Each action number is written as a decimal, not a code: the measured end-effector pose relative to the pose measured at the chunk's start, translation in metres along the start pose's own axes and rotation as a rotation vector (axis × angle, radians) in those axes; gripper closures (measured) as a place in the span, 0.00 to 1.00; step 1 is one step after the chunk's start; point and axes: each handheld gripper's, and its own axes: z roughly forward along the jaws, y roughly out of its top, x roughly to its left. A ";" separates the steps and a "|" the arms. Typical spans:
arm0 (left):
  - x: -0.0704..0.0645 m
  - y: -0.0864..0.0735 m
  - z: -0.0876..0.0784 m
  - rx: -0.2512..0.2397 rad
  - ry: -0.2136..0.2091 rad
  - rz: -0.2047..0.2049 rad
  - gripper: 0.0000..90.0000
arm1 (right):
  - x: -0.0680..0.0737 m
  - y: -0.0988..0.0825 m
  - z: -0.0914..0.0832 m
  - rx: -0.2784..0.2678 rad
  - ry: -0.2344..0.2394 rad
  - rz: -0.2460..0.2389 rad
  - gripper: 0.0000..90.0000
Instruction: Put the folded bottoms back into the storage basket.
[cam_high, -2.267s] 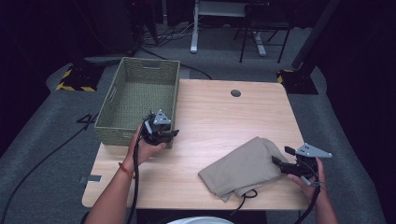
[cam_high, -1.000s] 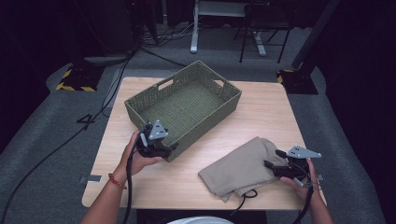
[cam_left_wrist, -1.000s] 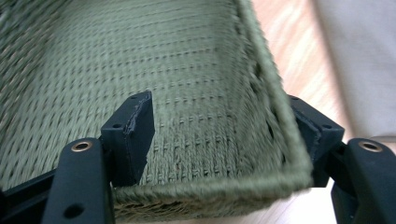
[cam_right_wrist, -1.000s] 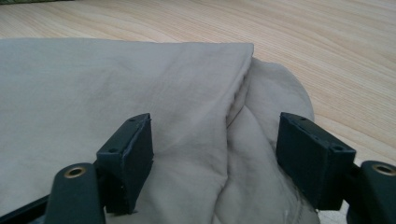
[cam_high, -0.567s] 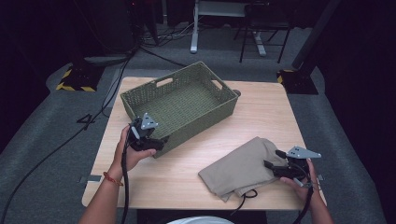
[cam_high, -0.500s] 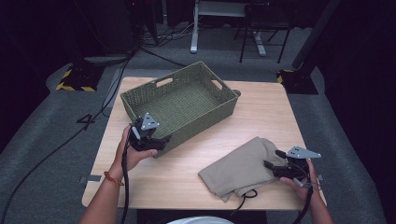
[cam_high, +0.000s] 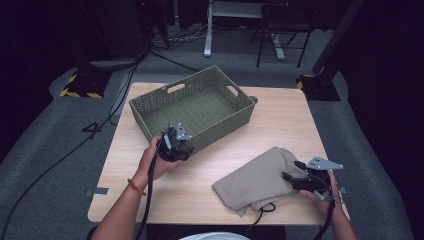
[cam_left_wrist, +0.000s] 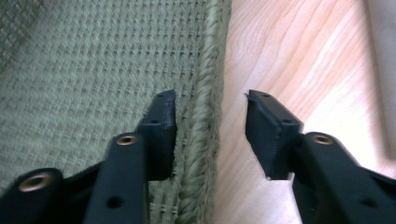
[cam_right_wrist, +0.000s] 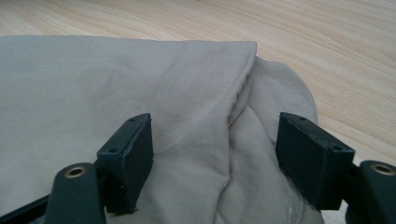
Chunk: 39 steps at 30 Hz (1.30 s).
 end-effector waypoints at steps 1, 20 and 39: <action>0.002 0.001 0.000 0.003 -0.018 -0.017 0.71 | 0.000 0.000 0.000 -0.001 -0.001 -0.001 0.31; -0.027 0.018 0.011 -0.073 -0.184 0.215 0.87 | 0.002 0.000 0.001 0.008 0.003 -0.005 0.32; 0.039 -0.010 -0.018 -0.238 0.079 -0.250 0.23 | 0.004 0.000 0.001 0.011 0.007 -0.012 0.32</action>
